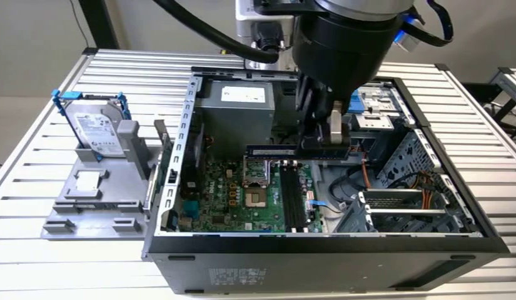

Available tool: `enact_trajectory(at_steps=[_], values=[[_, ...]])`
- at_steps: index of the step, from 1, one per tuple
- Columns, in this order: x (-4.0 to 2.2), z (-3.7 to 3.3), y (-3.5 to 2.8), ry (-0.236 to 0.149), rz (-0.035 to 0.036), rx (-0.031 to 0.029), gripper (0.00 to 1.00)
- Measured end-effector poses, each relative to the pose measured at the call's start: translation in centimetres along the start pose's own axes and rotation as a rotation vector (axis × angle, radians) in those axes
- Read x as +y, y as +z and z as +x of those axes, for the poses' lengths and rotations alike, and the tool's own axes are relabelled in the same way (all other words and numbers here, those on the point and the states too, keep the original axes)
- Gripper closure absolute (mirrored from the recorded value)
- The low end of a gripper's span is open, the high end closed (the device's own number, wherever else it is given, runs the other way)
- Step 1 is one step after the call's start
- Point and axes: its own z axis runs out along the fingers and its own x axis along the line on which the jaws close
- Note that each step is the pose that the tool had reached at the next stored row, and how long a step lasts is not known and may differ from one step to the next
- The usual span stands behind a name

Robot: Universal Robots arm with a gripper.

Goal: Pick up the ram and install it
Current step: 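Pick up the ram and move it above insertion slot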

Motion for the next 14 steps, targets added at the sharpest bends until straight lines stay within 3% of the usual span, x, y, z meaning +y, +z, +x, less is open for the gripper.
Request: enact_trajectory(at_steps=[14], values=[[-4.25, 0.0, -0.05, 0.0, 0.0, 0.0001, 1.0]])
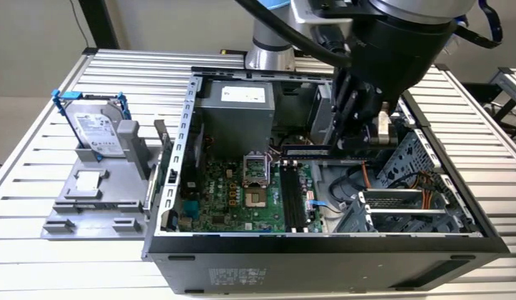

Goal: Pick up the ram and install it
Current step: 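Pick up the ram and move it above insertion slot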

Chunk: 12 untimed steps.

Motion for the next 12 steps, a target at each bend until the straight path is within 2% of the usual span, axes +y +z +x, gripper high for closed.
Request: enact_trajectory(at_steps=[12], values=[[-3.22, 0.01, -0.03, 0.0, 0.0, -0.0001, 1.0]])
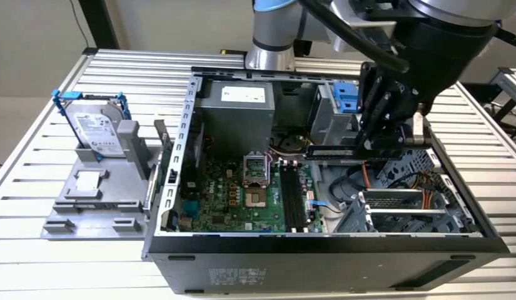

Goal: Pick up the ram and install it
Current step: 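Pick up the ram and move it above insertion slot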

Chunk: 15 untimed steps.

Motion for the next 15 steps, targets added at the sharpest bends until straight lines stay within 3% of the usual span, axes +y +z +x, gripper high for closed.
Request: enact_trajectory(at_steps=[7, 13, 15], values=[[-1.49, 0.0, -0.01, 0.0, 0.0, -0.0001, 1.0], [-2.46, 0.0, -0.03, 0.0, 0.0, -0.0001, 1.0], [-2.5, 0.0, -0.03, 0.0, 0.0, -0.0001, 1.0]])
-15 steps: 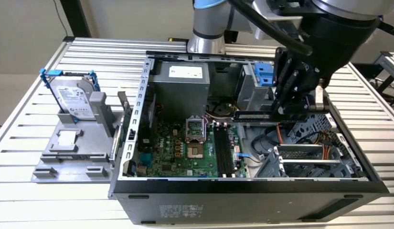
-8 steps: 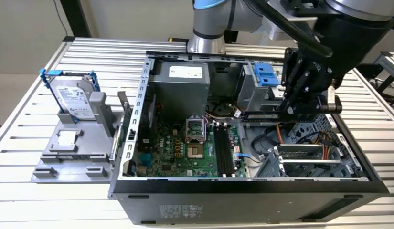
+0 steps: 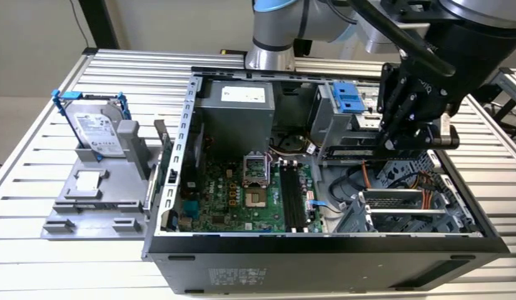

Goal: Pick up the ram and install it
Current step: 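Pick up the ram and move it above insertion slot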

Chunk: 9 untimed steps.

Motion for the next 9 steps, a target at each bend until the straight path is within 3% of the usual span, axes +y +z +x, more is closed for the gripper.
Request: enact_trajectory(at_steps=[3, 9], values=[[0.2, -0.37, 0.05, 0.001, 0.0001, 0.0, 1.0], [1.62, -1.02, 0.3, 0.01, 0.0014, -0.0001, 1.0]])
